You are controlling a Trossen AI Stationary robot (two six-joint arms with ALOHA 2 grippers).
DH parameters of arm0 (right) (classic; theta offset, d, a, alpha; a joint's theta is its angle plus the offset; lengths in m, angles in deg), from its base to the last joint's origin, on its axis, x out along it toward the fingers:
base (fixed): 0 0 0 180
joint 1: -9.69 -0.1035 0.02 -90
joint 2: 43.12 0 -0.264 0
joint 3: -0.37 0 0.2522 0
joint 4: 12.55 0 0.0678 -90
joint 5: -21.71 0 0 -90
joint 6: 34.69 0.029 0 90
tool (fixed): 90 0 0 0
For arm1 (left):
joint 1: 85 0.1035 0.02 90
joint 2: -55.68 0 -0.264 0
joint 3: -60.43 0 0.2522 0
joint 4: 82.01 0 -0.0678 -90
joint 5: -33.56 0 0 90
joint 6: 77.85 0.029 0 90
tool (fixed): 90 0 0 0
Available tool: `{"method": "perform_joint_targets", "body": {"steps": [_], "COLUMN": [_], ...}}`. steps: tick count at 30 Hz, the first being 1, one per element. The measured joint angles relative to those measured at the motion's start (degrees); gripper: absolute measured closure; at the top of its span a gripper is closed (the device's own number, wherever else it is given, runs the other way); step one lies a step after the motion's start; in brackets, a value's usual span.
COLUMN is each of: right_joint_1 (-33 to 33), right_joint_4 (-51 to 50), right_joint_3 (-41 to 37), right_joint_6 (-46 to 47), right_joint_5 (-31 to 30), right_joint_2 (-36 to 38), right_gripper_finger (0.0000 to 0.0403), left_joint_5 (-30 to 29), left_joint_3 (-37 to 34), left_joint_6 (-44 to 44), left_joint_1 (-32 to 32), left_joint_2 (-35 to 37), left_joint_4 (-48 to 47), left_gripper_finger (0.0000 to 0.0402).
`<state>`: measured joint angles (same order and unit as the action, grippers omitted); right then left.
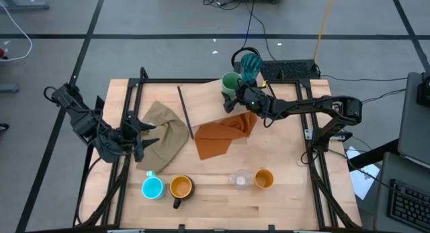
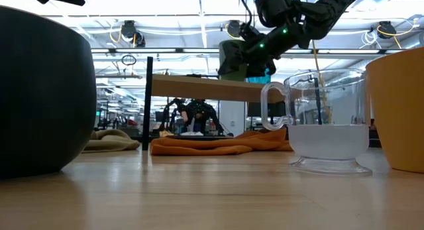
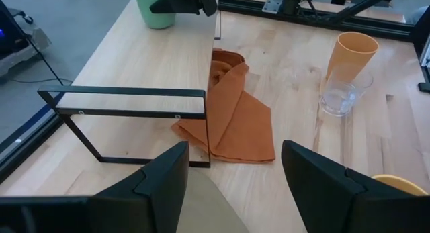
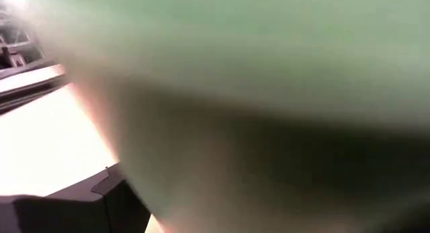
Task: Stack small to large cups/mugs on shelf
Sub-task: Put the green cup on the shelf
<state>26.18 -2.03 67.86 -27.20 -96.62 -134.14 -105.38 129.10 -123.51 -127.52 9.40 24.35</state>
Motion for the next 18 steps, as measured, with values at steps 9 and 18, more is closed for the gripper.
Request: {"method": "perform_joint_targets", "body": {"steps": [9,18], "right_joint_1": [-0.02,-0.11], "right_joint_4": [-1.01,-3.12], "right_joint_3": [0.01,0.01], "right_joint_6": [0.26,0.35], "right_joint_5": [0.07,0.01], "right_joint_2": [0.00,2.60], "right_gripper_finger": [0.0047,0.0047], "left_joint_5": [-0.14,-0.55], "left_joint_3": [0.01,0.00], "left_joint_6": [0.71,0.62], "left_joint_1": [0.00,0.00], "left_joint_2": [0.23,0.22], "left_joint_4": [-0.40,-1.20], "left_gripper_finger": [0.0163,0.0163]}}
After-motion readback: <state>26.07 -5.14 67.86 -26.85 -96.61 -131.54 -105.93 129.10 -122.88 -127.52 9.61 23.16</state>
